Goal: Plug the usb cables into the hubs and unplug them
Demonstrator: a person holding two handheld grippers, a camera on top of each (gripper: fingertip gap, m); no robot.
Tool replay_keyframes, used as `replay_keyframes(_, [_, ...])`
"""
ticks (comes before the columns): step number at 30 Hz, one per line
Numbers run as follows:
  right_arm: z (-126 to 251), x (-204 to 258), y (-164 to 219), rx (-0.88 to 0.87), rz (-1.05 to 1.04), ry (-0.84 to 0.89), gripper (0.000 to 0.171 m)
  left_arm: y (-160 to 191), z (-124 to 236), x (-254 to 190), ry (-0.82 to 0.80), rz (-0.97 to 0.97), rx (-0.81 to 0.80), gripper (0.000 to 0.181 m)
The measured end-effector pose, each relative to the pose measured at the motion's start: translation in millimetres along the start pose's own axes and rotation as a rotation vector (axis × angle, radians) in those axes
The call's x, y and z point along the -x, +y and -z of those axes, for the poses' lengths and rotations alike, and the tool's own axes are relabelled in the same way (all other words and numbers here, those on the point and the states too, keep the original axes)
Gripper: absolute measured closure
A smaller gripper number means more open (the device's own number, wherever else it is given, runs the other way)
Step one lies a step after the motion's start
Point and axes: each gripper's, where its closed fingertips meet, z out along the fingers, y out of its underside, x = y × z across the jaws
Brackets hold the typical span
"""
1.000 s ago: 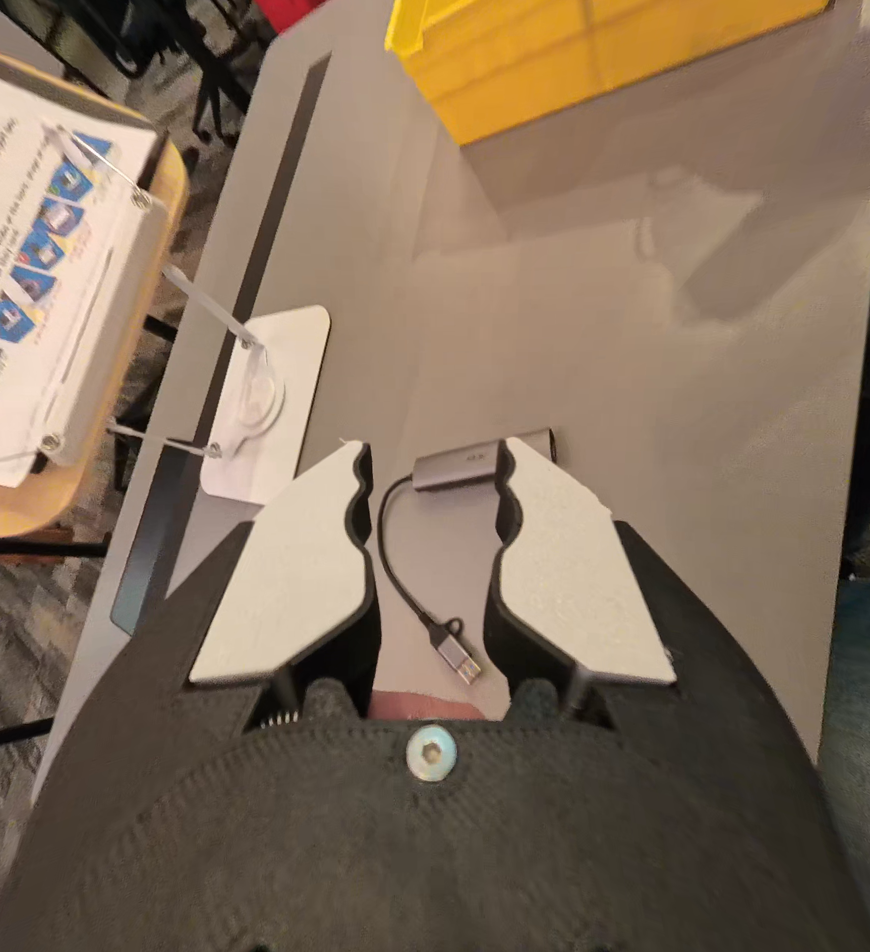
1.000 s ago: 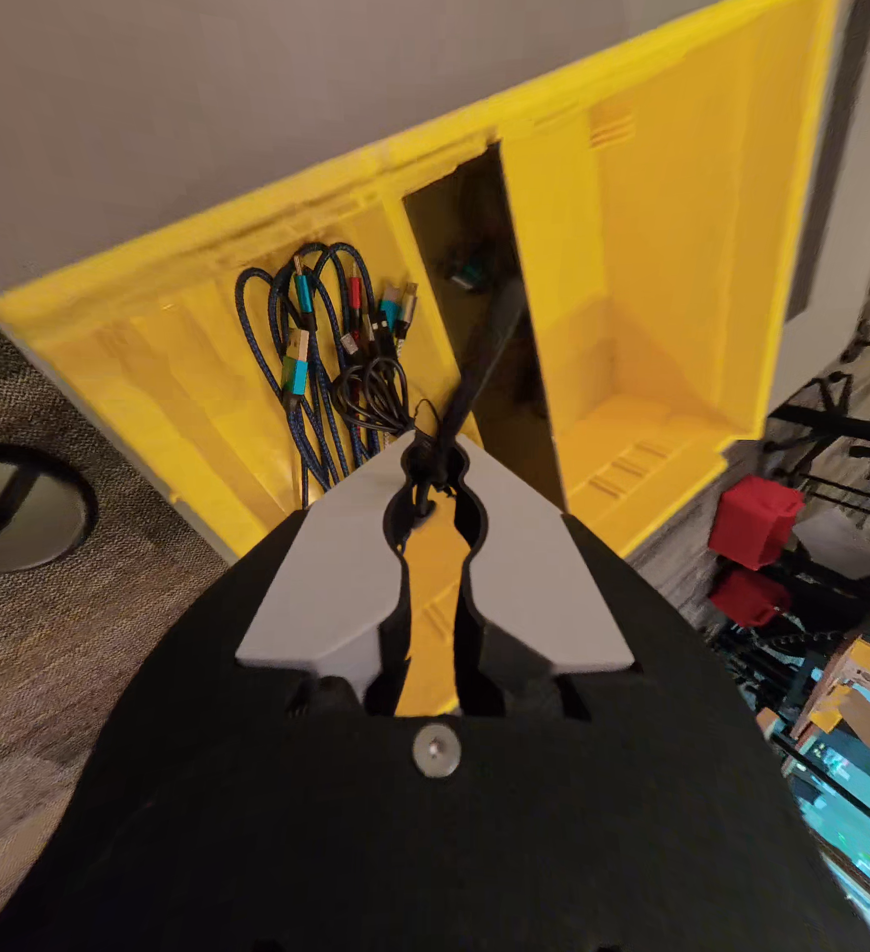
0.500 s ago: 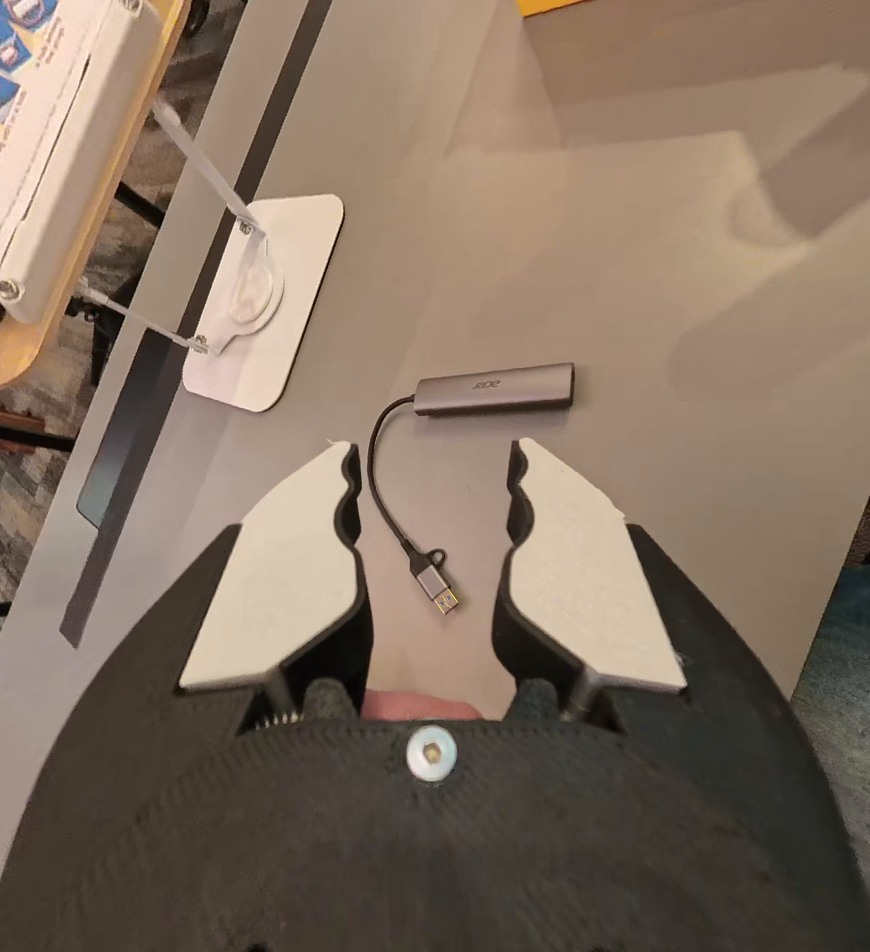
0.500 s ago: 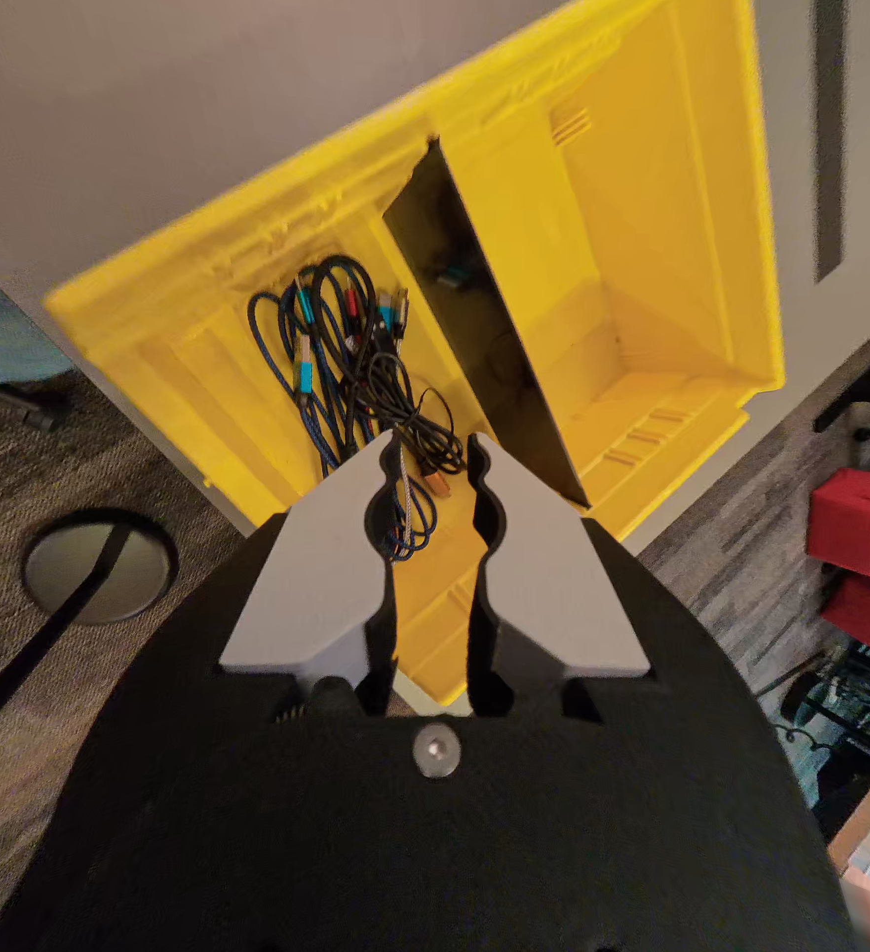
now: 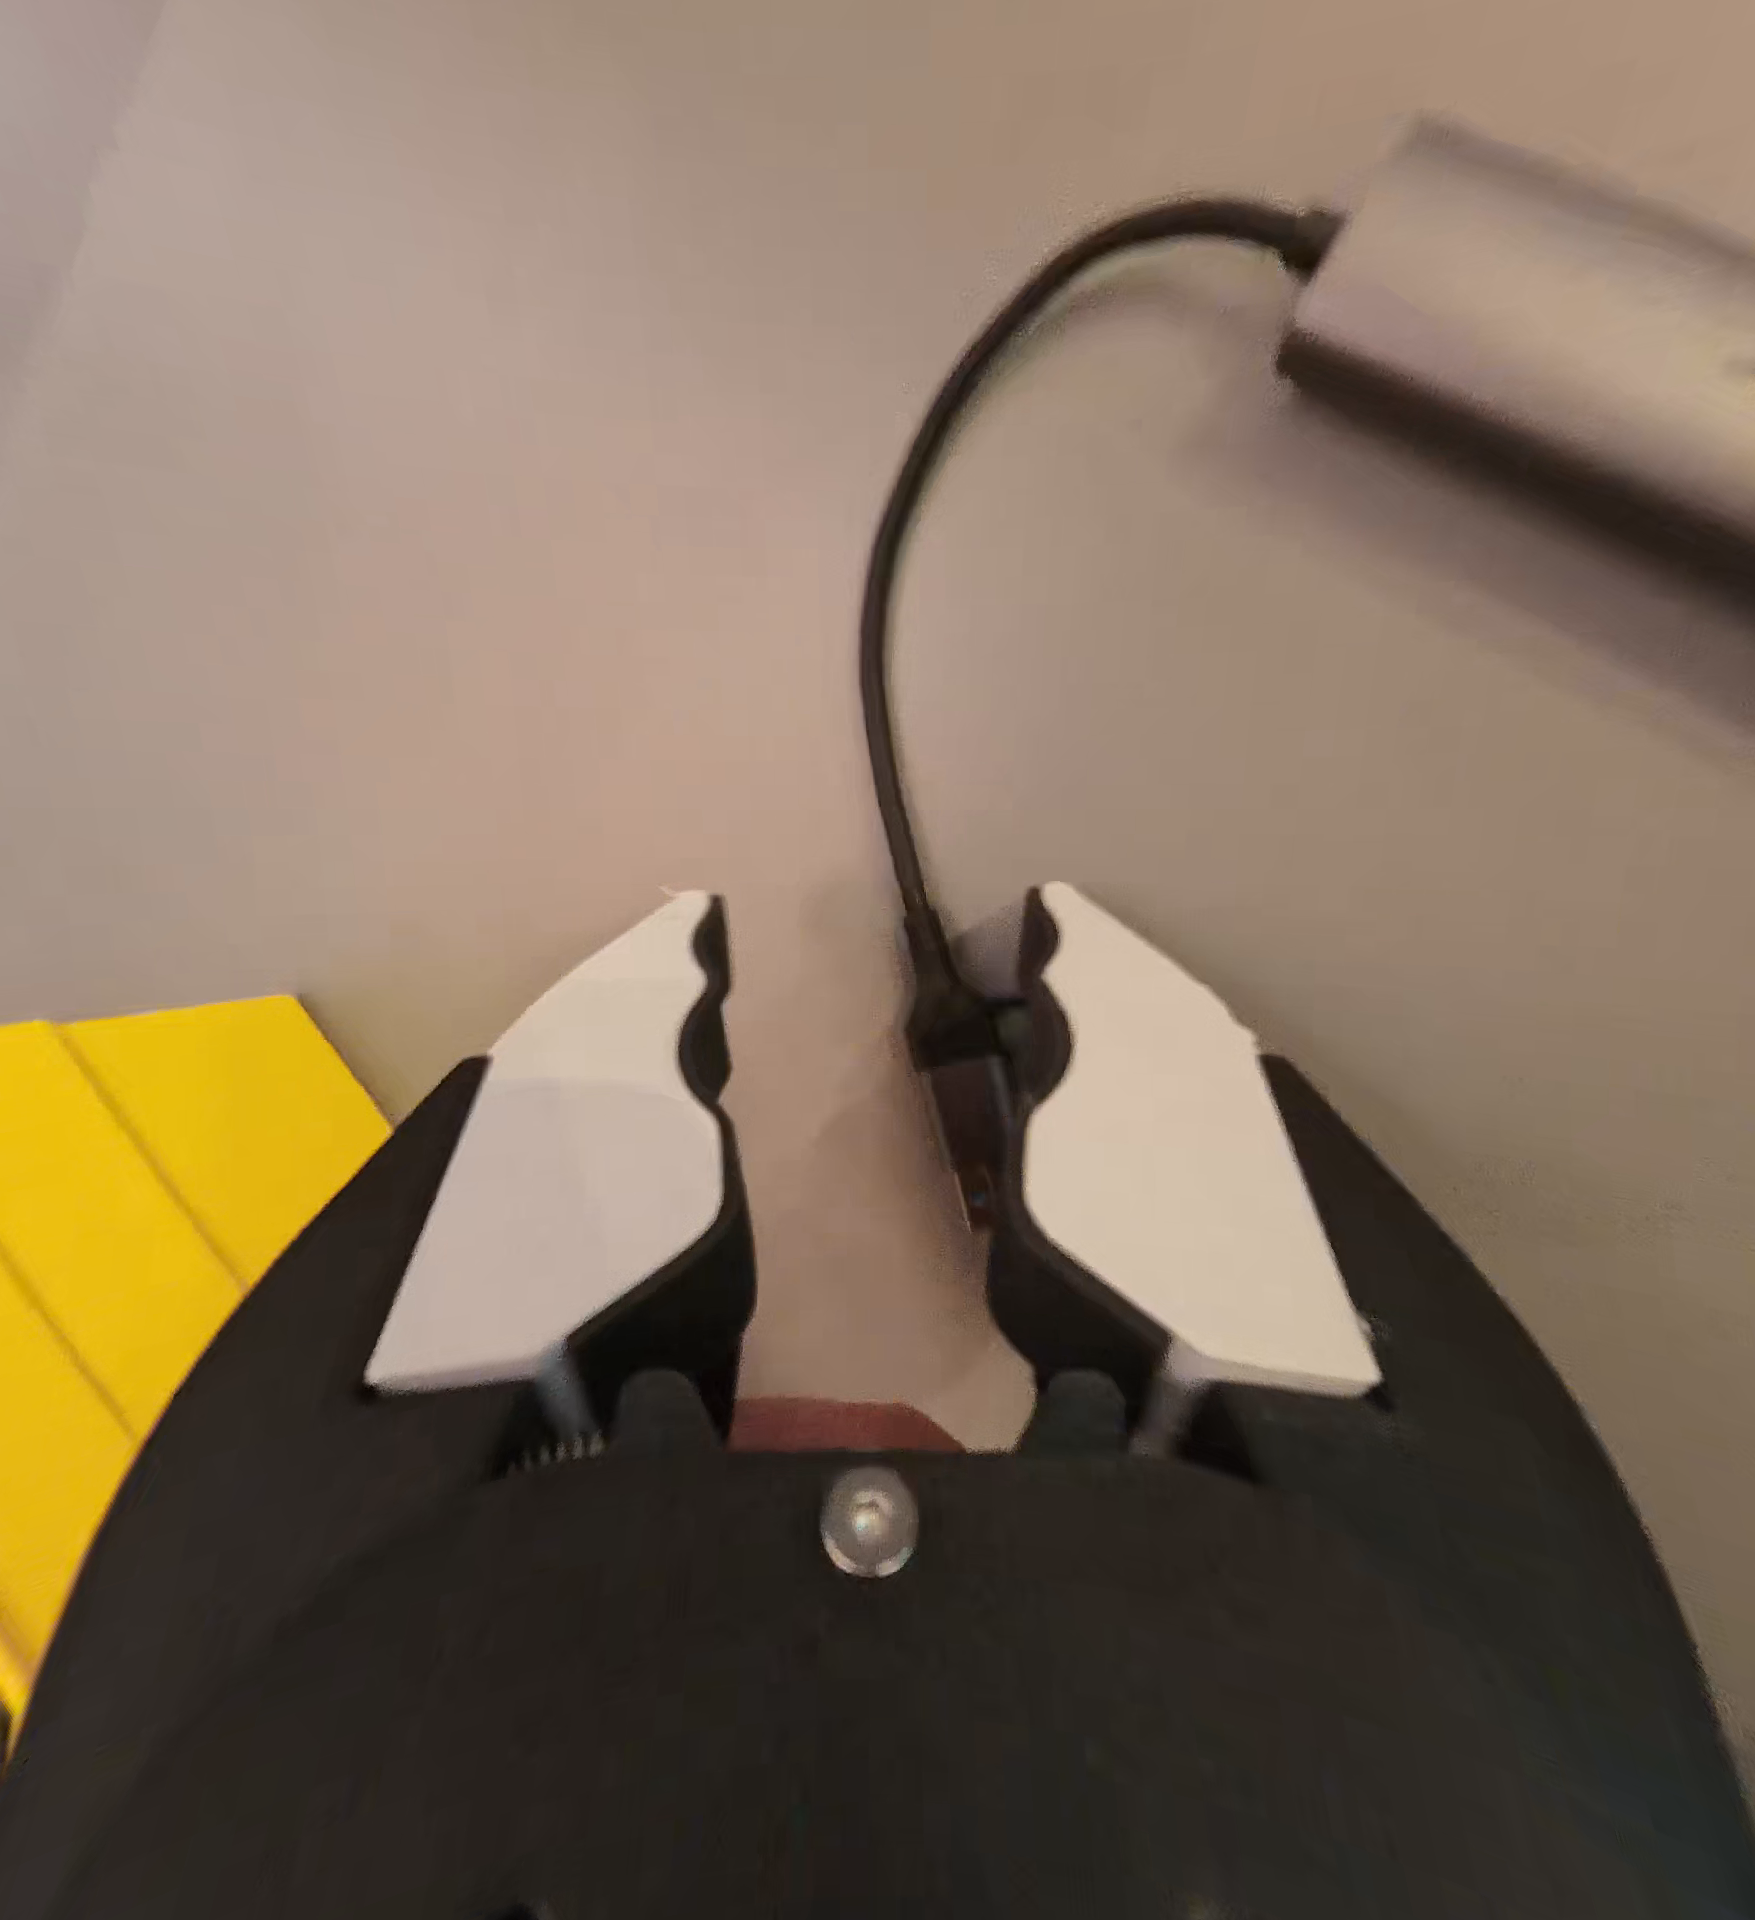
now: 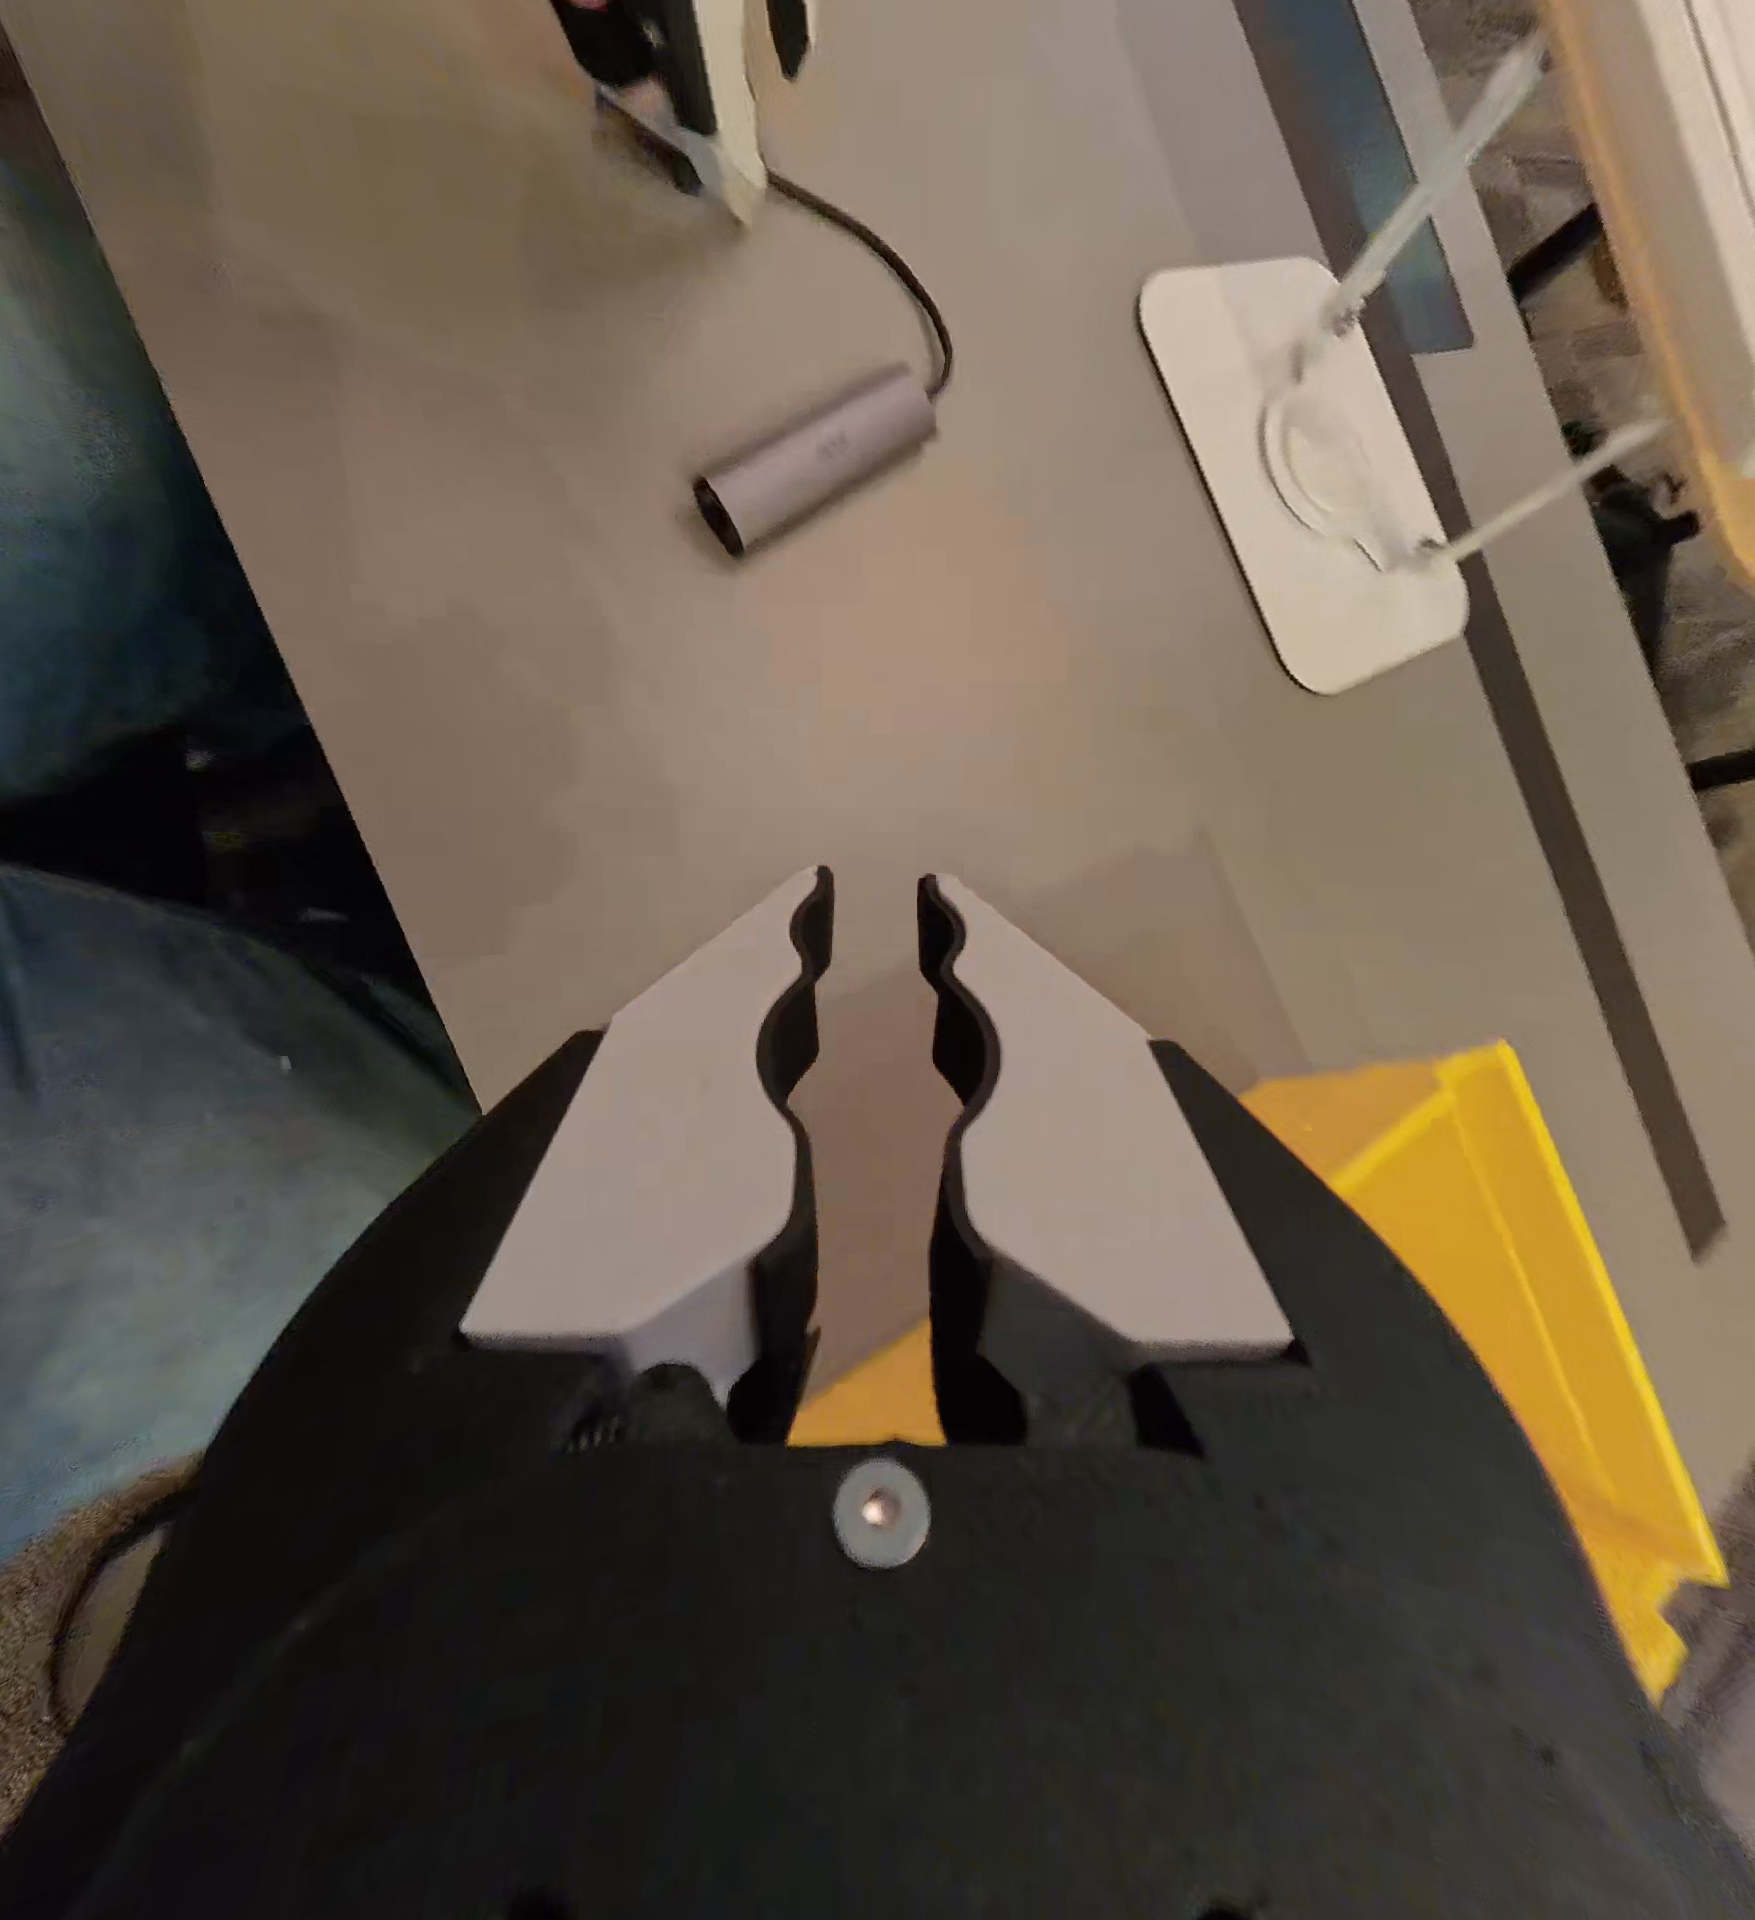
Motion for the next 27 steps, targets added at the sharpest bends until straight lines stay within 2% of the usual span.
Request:
replay_keyframes(1, [-10.7, 3.8, -7.8, -0.012, -0.018, -0.015, 0.158, -0.5, -2.4, 0.7, 0.009, 0.001, 0.012, 0.14])
replay_keyframes(3, [-36.6, 11.1, -24.0, -0.049, -0.084, -0.069, 0.155, -1.8, -8.4, -0.1, 0.029, -0.001, 0.011, 0.17])
replay_keyframes(4, [-52.1, 13.5, -31.6, -0.068, -0.122, -0.102, 0.153, -4.0, -11.1, -0.2, 0.039, 0.021, -0.014, 0.178])
replay_keyframes(9, [-134.9, 4.9, -66.7, -0.111, -0.252, -0.196, 0.14, -7.2, -10.1, -7.0, 0.067, 0.016, -0.106, 0.179])
replay_keyframes(12, [-186.4, -15.4, -75.5, -0.1, -0.337, -0.205, 0.138, -11.4, -2.3, -18.0, 0.072, -0.002, -0.188, 0.179])
replay_keyframes(16, [-236.2, -17.2, -79.9, -0.07, -0.439, -0.319, 0.138, -26.8, 18.3, -21.9, 0.018, -0.038, -0.321, 0.178])
replay_keyframes(18, [-250.6, -19.1, -74.6, -0.023, -0.404, -0.296, 0.139, -36.2, 30.3, -26.9, 0.014, -0.06, -0.387, 0.178])
replay_keyframes(21, [-256.7, -25.8, -75.7, -0.027, -0.331, -0.232, 0.169, -49.4, 48.8, -32.3, -0.008, -0.105, -0.474, 0.179])
replay_keyframes(24, [-255.3, -31.1, -80.2, -0.066, -0.302, -0.216, 0.17, -60.6, 64.6, -31.9, -0.006, -0.106, -0.56, 0.179])
replay_keyframes(27, [-237.6, -38.0, -87.6, -0.101, -0.288, -0.21, 0.171, -65.9, 75.8, -27.0, 0.001, -0.083, -0.605, 0.178])
